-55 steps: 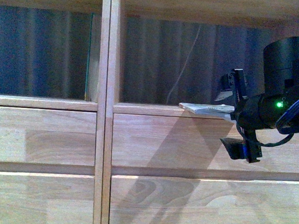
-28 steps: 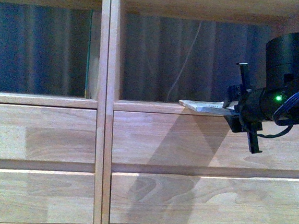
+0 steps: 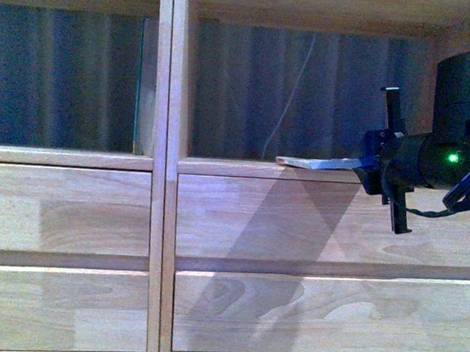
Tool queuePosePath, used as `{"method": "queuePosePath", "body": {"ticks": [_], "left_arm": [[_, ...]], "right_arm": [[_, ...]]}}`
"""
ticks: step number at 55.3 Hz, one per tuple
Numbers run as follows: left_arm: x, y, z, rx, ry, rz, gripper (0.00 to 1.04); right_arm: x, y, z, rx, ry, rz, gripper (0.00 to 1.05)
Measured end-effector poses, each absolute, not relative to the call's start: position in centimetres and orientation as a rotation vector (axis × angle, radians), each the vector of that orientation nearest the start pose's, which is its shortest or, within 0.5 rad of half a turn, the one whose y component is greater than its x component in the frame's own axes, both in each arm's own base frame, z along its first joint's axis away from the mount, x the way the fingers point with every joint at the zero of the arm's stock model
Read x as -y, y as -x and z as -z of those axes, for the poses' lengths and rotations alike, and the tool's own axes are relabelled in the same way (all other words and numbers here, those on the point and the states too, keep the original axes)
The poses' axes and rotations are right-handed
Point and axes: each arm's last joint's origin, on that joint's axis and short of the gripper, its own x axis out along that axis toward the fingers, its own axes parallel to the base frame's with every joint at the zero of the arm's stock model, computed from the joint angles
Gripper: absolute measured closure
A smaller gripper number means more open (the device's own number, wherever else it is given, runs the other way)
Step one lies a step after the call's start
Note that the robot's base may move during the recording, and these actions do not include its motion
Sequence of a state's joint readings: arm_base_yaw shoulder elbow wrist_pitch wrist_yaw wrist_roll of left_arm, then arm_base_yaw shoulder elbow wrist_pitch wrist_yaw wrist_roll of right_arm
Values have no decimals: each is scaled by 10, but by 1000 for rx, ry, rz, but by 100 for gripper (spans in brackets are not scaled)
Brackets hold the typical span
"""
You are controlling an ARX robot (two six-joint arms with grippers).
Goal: Organize books on shelf
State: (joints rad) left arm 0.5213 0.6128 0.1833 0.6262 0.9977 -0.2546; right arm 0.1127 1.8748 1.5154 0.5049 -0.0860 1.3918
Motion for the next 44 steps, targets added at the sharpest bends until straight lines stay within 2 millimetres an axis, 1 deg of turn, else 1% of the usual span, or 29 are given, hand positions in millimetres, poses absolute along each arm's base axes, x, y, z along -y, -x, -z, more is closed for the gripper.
{"method": "queuePosePath", "body": {"ticks": [3, 6, 7, 9, 10, 13, 16, 18, 19, 22, 24, 28, 30, 32, 39, 44], "left_arm": [[-54, -138, -236, 119, 97, 460, 7], [-64, -154, -248, 158, 74, 439, 7], [-65, -157, -250, 162, 71, 437, 7], [-72, -172, -255, 148, 88, 443, 7], [-73, -176, -255, 140, 98, 447, 7], [-79, -196, -257, 87, 158, 472, 7], [-82, -213, -257, 39, 211, 499, 7], [-83, -229, -260, 23, 232, 514, 7], [-83, -233, -261, 21, 235, 522, 7], [-81, -262, -272, -7, 273, 597, 7], [-77, -276, -280, -29, 300, 663, 7], [-70, -288, -289, -20, 311, 750, 7], [-63, -294, -299, -1, 316, 858, 7], [-57, -297, -306, 24, 314, 932, 7], [-42, -297, -314, 54, 363, 1067, 7], [-36, -295, -318, 67, 370, 1108, 7]], "right_arm": [[-55, -435, -347, -7, -1369, -318, 97], [-59, -427, -358, 12, -1344, -385, 97], [-59, -425, -360, 16, -1338, -397, 97], [-63, -417, -368, 38, -1321, -449, 97], [-64, -415, -370, 40, -1313, -465, 97], [-70, -405, -380, 55, -1287, -530, 97], [-76, -396, -387, 61, -1266, -577, 97], [-81, -389, -391, 65, -1241, -619, 97], [-83, -387, -392, 64, -1236, -630, 97], [-94, -375, -394, 62, -1196, -701, 97], [-101, -370, -391, 52, -1162, -744, 97], [-108, -366, -386, 43, -1129, -789, 97], [-112, -364, -380, 36, -1102, -817, 97], [-115, -363, -375, 32, -1084, -834, 97], [-120, -359, -373, 35, -1034, -891, 97], [-130, -354, -370, 22, -976, -962, 97]]}}
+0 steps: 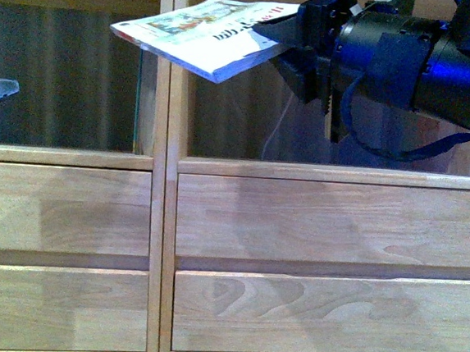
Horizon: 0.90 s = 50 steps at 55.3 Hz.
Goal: Organize books on shelf
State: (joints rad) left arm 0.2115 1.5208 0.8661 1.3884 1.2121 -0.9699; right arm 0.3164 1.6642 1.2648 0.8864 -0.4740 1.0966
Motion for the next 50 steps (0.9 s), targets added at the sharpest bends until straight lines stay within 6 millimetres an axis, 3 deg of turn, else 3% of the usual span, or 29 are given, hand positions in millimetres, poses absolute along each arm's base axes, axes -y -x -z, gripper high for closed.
{"method": "queuePosePath", "body": {"ticks": [13, 25, 30, 35, 38, 43, 50], "left_arm": [[-35, -294, -318, 69, 381, 1105, 7], [-35, -294, -318, 63, 391, 1105, 7], [-34, -299, -318, 62, 435, 1093, 7], [-25, -345, -349, 114, 708, 976, 7], [-20, -360, -356, 86, 777, 904, 7], [-10, -367, -348, -17, 719, 837, 7], [-8, -370, -342, 16, 616, 856, 7]], "right_arm": [[-154, -339, -367, 49, -902, -1078, 97], [-158, -338, -366, 64, -897, -1067, 97], [-154, -342, -364, 74, -902, -1035, 97], [-142, -348, -363, 88, -908, -979, 97], [-135, -351, -363, 98, -909, -955, 97], [-116, -358, -364, 134, -917, -893, 98], [-99, -361, -364, 181, -940, -858, 98]]}}
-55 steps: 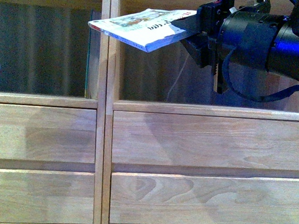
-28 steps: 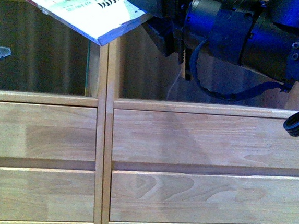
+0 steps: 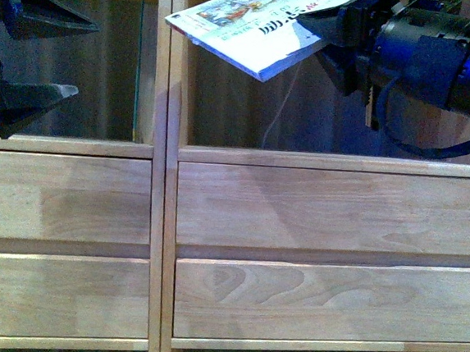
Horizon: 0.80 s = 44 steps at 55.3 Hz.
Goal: Organize books on shelf
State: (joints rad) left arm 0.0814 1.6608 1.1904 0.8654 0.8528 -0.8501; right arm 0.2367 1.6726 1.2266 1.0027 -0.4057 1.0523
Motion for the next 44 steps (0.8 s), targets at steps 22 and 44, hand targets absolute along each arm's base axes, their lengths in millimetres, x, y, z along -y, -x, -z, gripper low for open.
{"method": "queuePosePath", "body": {"ticks": [22, 44], "left_arm": [[6, -348, -365, 100, 759, 1145, 7], [19, -348, -366, 62, 891, 1202, 7]], "right_arm": [[-119, -352, -365, 162, -950, -943, 98], [-170, -325, -372, 138, -987, -1133, 98]]}}
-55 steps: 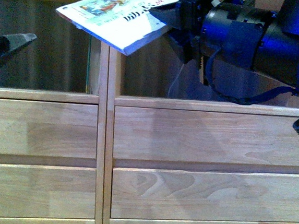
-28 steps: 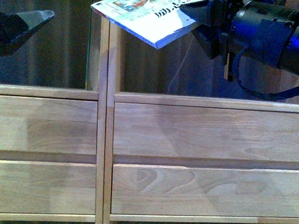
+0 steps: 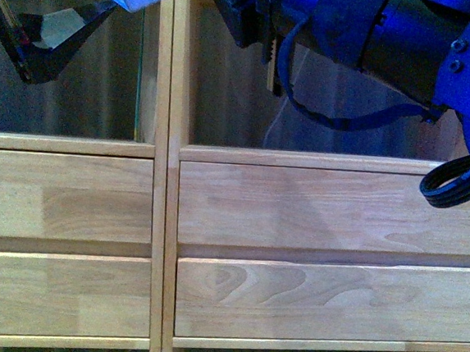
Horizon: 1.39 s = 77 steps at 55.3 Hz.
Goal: Organize books on shelf
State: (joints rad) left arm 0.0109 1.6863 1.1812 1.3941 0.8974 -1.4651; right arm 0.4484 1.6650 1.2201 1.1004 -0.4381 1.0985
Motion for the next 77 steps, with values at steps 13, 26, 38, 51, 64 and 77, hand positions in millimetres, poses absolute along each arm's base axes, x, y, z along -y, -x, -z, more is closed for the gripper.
{"method": "queuePosePath", "body": {"ticks": [13, 26, 38, 51, 64, 77], "left_arm": [[19, -348, -366, 62, 894, 1202, 13], [20, -348, -366, 41, 922, 1212, 51], [22, -346, -369, 2, 989, 1226, 83], [22, -346, -369, -14, 1009, 1231, 98], [22, -346, -368, -33, 995, 1239, 98], [-9, -330, -394, 115, 856, 913, 98]], "right_arm": [[-185, -312, -375, 131, -994, -1196, 98], [-189, -311, -373, 116, -1000, -1197, 98], [-193, -310, -369, 111, -1009, -1182, 98], [-193, -313, -365, 82, -990, -1149, 71], [-157, -322, -346, 37, -892, -979, 33], [-85, -318, -349, 103, -745, -791, 6]]}}
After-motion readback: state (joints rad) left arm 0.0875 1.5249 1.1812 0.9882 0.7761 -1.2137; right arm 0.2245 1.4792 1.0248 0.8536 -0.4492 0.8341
